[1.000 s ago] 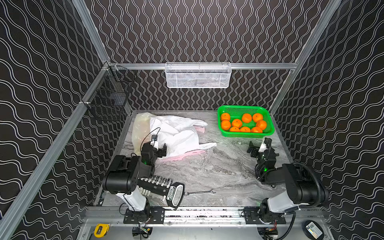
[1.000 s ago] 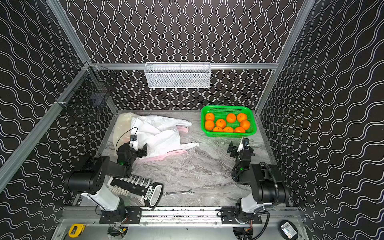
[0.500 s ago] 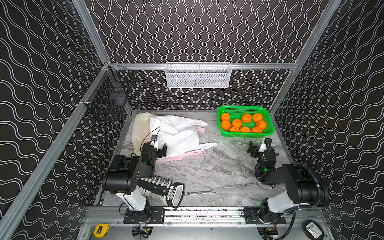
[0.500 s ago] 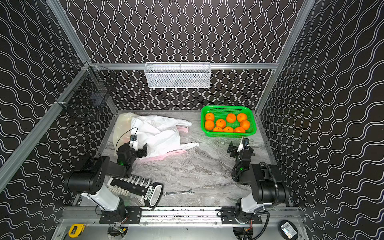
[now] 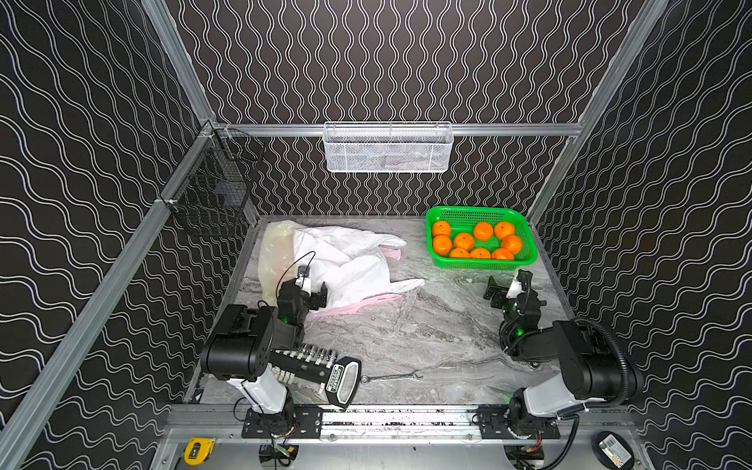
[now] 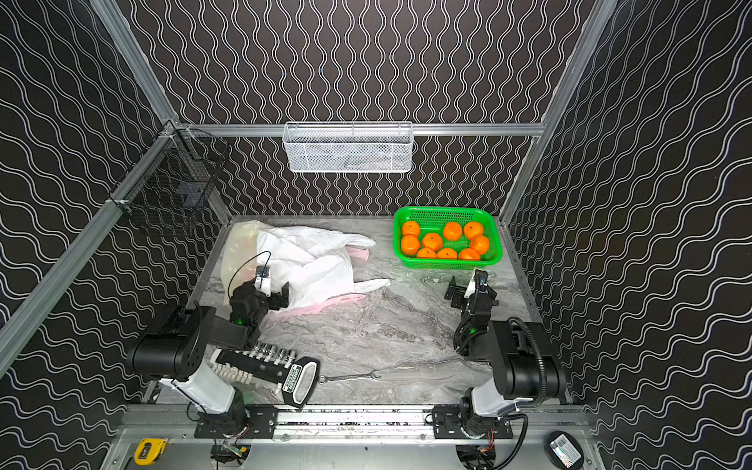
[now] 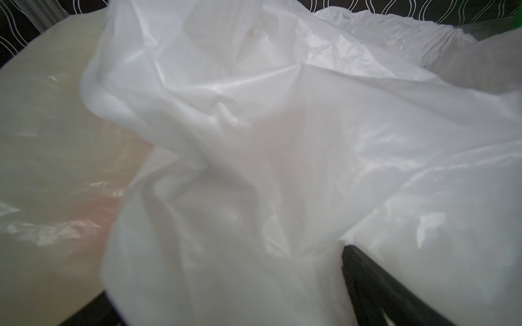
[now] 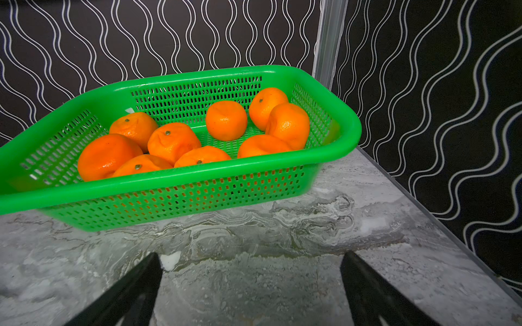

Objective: Place the oranges into plastic bags & tie knots
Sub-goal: Open the plastic bag at the center of the board.

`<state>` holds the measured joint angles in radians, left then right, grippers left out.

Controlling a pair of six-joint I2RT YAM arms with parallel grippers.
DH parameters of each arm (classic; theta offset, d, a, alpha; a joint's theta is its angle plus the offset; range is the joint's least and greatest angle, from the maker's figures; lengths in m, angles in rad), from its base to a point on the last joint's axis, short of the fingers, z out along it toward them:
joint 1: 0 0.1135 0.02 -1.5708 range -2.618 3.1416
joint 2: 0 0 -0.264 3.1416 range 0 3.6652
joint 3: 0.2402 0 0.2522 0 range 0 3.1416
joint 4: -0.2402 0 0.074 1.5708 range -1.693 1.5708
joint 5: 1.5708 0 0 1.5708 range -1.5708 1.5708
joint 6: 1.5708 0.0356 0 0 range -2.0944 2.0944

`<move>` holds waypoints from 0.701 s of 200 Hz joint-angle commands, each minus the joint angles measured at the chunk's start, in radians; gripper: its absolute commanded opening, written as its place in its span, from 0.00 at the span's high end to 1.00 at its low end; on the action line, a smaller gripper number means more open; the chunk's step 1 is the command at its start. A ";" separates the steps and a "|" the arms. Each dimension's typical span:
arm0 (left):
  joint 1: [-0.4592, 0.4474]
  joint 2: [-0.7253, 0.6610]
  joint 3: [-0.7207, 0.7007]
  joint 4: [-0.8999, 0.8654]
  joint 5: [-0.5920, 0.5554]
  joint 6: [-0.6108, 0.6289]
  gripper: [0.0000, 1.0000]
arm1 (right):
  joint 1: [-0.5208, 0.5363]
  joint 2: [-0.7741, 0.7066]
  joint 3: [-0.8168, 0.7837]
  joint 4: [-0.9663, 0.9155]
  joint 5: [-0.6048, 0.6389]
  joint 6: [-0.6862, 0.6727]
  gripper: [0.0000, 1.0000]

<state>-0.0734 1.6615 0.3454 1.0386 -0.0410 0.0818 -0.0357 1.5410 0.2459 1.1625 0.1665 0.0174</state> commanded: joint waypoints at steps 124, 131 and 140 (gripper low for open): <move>-0.147 -0.484 0.253 -0.893 -0.189 -0.056 0.01 | 0.036 -0.393 0.121 -0.602 0.072 0.203 0.00; -0.147 -0.499 0.277 -0.942 -0.158 -0.064 0.01 | 0.037 -0.402 0.144 -0.656 0.052 0.226 0.00; -0.147 -0.512 0.307 -0.990 -0.103 -0.079 0.01 | 0.036 -0.409 0.165 -0.708 0.004 0.241 0.00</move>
<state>-0.2199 1.1835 0.5911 0.2859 -0.2493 0.0586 -0.0010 1.1561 0.3538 0.7216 0.2302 0.1505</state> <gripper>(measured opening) 0.989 0.999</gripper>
